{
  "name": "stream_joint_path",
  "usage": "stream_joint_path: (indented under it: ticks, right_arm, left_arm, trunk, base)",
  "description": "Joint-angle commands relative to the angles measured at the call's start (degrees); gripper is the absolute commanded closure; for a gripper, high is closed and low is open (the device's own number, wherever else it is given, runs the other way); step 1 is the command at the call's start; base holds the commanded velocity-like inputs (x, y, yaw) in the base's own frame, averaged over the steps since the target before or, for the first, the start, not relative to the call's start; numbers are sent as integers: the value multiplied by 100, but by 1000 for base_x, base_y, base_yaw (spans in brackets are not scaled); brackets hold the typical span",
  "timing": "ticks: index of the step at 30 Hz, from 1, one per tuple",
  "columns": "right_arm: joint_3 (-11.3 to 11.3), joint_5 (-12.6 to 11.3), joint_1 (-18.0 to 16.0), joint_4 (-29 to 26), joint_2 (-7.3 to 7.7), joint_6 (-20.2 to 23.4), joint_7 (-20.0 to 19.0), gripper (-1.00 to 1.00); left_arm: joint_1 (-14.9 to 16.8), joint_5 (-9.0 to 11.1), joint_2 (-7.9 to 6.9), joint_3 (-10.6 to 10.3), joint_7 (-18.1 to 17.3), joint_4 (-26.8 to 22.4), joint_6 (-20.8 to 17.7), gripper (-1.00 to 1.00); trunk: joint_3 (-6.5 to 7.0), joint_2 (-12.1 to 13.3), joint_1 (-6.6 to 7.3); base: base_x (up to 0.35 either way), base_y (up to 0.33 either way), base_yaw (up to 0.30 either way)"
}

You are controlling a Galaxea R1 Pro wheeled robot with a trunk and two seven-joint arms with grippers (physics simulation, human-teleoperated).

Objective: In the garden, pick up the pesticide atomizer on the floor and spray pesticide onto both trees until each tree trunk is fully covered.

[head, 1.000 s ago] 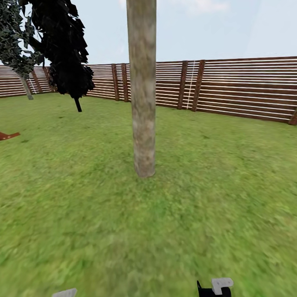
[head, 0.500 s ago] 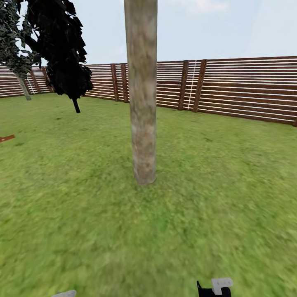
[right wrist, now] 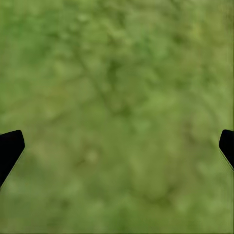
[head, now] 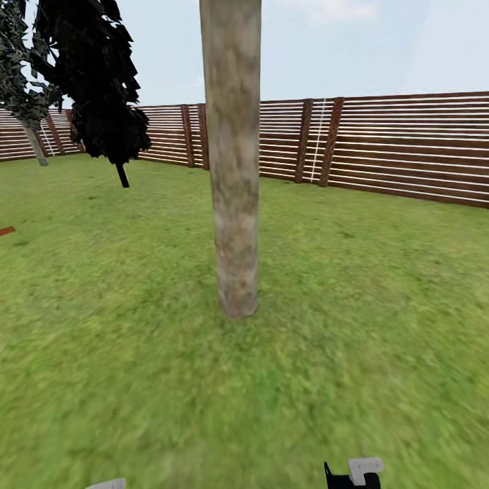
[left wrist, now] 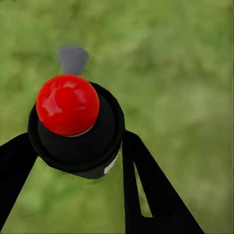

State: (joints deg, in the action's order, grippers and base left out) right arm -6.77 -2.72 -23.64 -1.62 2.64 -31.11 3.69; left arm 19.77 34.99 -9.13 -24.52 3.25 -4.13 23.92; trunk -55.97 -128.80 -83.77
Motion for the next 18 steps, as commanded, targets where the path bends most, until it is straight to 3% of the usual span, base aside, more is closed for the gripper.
stream_joint_path:
  ticks: [1, 12, 15, 17, 18]
  right_arm:
    - [0, 0, 0, -2, 0, 0, 0, -100]
    - [-2, -9, 0, -20, -53, 0, -3, -100]
    - [-5, 3, -7, -152, -60, 3, -8, -100]
    - [-108, 63, -8, -669, -61, 28, -15, -100]
    - [-240, 187, -9, -947, -60, 49, -18, -100]
  left_arm:
    - [0, -1, -1, 0, 1, 0, 0, 100]
    - [-12, -7, -1, -11, -17, -20, 22, 100]
    - [1, -88, 20, -62, -70, -78, 21, 100]
    - [47, -419, 23, -147, -88, -96, 11, 100]
    - [63, -723, 20, -235, -92, -99, 10, 100]
  trunk:
    - [0, 0, 0]
    - [0, 0, 0]
    - [0, 0, 0]
    - [0, 0, 0]
    - [0, 0, 0]
  base:
    - [339, 0, 0]
    - [339, 0, 0]
    - [168, 0, 0]
    - [35, 0, 0]
    - [12, 0, 0]
